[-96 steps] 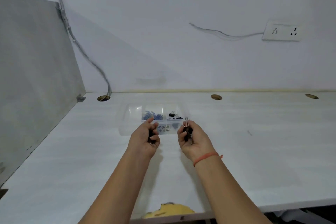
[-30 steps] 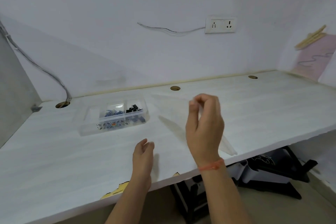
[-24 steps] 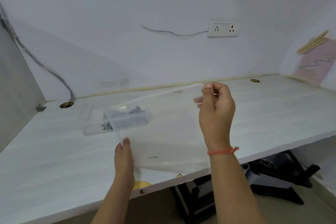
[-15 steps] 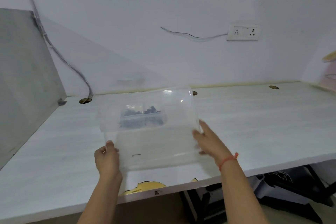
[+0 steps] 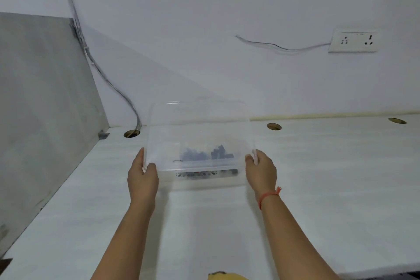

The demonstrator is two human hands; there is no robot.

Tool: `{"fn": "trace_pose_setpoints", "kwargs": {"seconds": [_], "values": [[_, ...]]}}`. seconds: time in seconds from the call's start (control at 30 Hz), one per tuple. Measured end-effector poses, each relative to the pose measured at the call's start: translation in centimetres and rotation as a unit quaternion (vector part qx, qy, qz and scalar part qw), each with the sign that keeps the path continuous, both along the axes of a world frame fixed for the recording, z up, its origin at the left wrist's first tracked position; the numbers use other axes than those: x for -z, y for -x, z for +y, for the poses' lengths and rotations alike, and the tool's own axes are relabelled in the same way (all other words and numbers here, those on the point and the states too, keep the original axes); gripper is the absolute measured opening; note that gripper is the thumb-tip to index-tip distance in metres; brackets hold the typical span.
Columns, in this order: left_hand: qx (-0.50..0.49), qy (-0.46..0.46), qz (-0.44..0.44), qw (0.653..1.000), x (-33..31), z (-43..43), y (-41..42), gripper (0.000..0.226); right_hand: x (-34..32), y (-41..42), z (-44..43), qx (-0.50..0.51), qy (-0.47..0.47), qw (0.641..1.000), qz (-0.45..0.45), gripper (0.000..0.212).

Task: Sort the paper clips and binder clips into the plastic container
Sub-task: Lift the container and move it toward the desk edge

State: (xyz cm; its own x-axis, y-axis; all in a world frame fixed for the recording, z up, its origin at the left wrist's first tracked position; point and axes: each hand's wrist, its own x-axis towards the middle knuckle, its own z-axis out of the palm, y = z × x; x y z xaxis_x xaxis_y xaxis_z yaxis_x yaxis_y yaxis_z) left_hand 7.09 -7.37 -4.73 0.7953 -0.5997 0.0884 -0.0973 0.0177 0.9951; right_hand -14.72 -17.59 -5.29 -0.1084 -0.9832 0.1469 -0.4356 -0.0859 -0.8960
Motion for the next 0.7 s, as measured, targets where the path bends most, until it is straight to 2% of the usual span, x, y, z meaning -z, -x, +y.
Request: {"fn": "trace_pose_setpoints", "kwargs": {"seconds": [0.1,0.23,0.33,0.57,0.7], "values": [[0.005,-0.031,0.011,0.999,-0.2,-2.8,-1.9,0.054,0.4,-2.4,-2.8,0.001,-0.011,1.0,-0.029,0.029],[0.014,-0.073,0.005,0.997,1.0,-5.2,-3.5,0.052,1.0,-3.7,-5.0,0.027,-0.021,0.999,-0.037,0.021],[-0.006,-0.065,-0.016,0.998,1.6,-5.6,-3.8,0.052,1.6,-4.1,-5.4,0.04,-0.013,0.998,-0.043,0.022],[-0.016,-0.054,-0.028,0.998,1.5,-2.4,-1.8,0.051,1.9,-3.1,-2.1,0.066,-0.008,0.993,-0.095,0.017],[-0.018,-0.055,-0.035,0.998,1.9,1.0,0.1,0.043,2.2,-1.1,1.3,0.076,0.012,0.993,-0.087,0.015]]}}
